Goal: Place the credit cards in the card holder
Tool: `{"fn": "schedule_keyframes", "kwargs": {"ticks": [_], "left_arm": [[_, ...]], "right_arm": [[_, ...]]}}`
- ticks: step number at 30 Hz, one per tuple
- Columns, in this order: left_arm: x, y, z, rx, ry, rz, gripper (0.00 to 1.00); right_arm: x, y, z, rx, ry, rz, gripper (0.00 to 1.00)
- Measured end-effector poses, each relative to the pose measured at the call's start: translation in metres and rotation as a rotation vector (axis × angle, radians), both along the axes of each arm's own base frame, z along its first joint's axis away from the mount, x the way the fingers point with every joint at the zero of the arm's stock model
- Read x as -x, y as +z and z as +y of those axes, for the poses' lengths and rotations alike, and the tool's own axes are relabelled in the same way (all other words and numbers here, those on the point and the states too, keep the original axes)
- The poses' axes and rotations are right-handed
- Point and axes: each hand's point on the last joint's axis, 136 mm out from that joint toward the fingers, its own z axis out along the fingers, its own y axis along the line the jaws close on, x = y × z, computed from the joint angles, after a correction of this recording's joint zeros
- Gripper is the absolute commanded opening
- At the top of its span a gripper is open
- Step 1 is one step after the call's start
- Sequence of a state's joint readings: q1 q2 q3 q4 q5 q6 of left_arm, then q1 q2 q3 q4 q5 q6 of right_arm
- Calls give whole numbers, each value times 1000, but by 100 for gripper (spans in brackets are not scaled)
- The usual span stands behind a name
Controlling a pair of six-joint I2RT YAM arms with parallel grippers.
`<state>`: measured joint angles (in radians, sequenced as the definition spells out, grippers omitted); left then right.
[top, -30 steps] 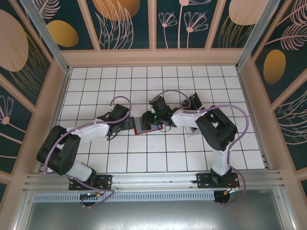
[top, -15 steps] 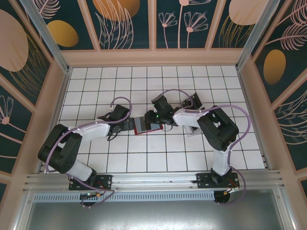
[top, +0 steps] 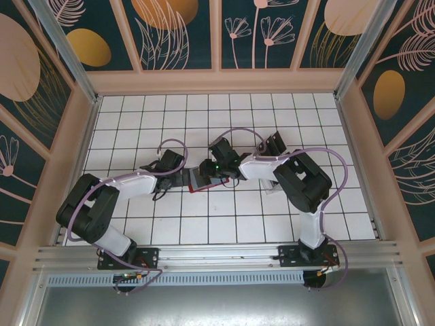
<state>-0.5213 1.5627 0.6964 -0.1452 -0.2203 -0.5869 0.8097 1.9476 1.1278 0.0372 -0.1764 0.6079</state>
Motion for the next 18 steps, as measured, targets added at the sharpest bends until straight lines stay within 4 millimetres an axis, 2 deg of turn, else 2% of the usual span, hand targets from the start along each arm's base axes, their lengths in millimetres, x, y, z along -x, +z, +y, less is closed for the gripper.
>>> {"fn": "schedule_keyframes", "kwargs": {"ticks": [11,18], "left_arm": [[-1,-1,1,-5,3,-4,99],[-2,1,1,-7,7,-11,99]], "right_arm": [[14,0,18,-2,46,6,31],[19,0,22,-9,44,18,37]]}}
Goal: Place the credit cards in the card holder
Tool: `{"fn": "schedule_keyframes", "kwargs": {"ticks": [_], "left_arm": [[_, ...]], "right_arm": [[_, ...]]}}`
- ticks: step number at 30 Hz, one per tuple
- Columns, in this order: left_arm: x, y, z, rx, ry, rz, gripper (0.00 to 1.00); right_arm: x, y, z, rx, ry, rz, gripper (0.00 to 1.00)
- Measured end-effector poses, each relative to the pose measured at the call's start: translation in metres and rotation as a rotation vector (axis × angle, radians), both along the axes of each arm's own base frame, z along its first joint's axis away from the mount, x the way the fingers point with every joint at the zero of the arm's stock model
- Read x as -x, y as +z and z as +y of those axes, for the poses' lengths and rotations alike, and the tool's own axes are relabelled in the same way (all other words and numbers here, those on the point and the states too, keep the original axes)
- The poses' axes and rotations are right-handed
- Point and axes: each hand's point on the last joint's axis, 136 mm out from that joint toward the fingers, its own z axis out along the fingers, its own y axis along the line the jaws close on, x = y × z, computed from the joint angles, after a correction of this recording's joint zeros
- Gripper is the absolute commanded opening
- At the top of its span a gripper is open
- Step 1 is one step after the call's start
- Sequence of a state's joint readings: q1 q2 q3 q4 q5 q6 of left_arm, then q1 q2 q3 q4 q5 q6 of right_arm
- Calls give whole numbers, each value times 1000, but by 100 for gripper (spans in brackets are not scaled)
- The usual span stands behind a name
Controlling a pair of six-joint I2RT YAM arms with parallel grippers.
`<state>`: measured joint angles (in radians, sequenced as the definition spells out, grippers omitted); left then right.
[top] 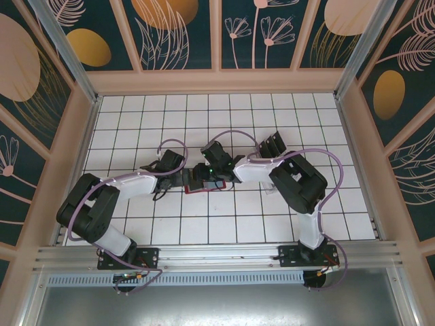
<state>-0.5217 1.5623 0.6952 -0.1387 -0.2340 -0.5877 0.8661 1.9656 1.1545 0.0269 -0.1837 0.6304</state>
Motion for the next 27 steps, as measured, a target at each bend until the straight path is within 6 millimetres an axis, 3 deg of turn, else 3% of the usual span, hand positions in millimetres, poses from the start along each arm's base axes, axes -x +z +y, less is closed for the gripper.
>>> {"fn": "schedule_keyframes", "kwargs": {"ticks": [12,20,27], "left_arm": [[-8,28,9,10,42,-89,99],[-5,24,11,5,41,-79,99],[1,18,13,0,38,-62,99]], "right_arm": [[10,0,-8,-7,-13,10,39],[21,6,-8,5,-5,-15,44],[21,28,-9,-1,-19,-80,44]]}}
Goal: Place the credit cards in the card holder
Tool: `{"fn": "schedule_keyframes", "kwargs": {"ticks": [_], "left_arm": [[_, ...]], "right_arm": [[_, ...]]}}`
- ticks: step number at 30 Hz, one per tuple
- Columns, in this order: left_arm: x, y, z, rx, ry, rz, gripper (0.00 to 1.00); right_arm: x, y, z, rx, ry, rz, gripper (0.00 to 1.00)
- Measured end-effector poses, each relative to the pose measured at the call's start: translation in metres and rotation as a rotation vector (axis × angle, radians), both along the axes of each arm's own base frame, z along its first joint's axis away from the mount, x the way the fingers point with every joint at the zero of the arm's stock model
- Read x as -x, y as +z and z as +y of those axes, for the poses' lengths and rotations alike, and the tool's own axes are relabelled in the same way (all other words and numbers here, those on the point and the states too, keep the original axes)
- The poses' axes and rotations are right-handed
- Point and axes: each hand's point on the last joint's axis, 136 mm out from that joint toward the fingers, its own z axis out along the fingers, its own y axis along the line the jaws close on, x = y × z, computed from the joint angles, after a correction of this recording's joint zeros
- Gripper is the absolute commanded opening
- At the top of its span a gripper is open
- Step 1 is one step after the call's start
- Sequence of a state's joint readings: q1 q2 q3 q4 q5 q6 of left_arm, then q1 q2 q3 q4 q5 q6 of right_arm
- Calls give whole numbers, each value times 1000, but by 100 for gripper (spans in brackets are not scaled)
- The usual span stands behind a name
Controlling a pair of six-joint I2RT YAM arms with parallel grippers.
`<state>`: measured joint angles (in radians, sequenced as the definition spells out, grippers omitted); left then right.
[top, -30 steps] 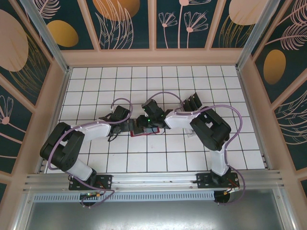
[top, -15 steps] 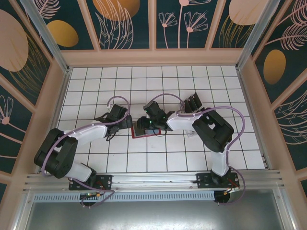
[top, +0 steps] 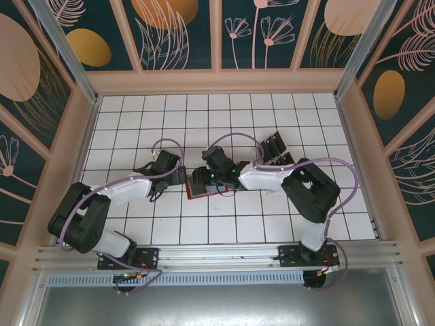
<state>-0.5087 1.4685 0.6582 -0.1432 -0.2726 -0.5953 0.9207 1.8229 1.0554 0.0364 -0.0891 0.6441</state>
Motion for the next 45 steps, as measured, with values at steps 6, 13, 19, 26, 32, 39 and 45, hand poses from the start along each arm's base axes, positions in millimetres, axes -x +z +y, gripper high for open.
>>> {"fn": "schedule_keyframes", "kwargs": {"ticks": [6,13,19,26,32,39,45], "left_arm": [[4,-4,2,-4,-1,12,99],[5,-2,2,0,-1,6,99],[7,-4,3,-2,-1,10,99],[8,-6,4,-3,-3,16,98],[9,-6,4,-3,-3,16,99],[9,-6,3,0,-5,18,99],[9,-6,3,3,-6,19,99]], "right_arm": [[4,-4,-6,24,-5,-1,43],[23,-22,-13,74,17,36,43],[27,-26,-12,82,25,42,43],[33,-33,-8,94,41,52,42],[35,-31,4,89,59,48,42],[39,-31,19,80,87,47,42],[45,-30,30,77,110,45,44]]}}
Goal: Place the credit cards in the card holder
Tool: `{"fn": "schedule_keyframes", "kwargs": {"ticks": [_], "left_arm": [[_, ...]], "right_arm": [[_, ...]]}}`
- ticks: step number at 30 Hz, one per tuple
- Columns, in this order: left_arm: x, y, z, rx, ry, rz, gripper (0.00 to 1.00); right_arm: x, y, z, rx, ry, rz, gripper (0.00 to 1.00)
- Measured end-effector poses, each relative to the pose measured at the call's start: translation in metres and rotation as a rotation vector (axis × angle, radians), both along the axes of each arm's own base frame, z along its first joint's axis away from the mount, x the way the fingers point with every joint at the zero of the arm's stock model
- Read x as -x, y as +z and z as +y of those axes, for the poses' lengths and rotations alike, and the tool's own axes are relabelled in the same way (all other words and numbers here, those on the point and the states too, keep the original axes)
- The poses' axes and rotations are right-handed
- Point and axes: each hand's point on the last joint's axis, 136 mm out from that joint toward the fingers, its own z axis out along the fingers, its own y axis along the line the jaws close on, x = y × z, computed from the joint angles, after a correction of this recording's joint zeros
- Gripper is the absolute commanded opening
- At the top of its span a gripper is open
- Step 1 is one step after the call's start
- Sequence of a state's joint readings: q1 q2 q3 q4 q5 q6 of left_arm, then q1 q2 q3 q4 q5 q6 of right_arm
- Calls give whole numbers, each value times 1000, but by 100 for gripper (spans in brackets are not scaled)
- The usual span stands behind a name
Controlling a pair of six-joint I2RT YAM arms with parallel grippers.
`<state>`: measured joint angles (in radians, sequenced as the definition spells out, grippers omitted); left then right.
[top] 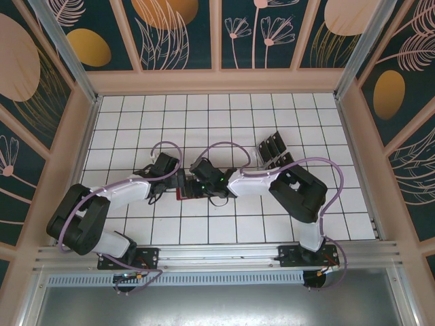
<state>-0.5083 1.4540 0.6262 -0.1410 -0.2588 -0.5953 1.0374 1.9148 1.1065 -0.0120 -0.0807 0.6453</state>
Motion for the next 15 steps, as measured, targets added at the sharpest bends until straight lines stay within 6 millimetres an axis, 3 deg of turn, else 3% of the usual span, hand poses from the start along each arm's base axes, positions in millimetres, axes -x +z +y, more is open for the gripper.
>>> {"fn": "schedule_keyframes", "kwargs": {"ticks": [8,15], "left_arm": [[0,-6,-2,3,-4,21,99],[-10,11,7,-4,34,-2,99]], "right_arm": [[8,4,9,-10,31,1,46],[8,3,9,-7,30,1,46]]}}
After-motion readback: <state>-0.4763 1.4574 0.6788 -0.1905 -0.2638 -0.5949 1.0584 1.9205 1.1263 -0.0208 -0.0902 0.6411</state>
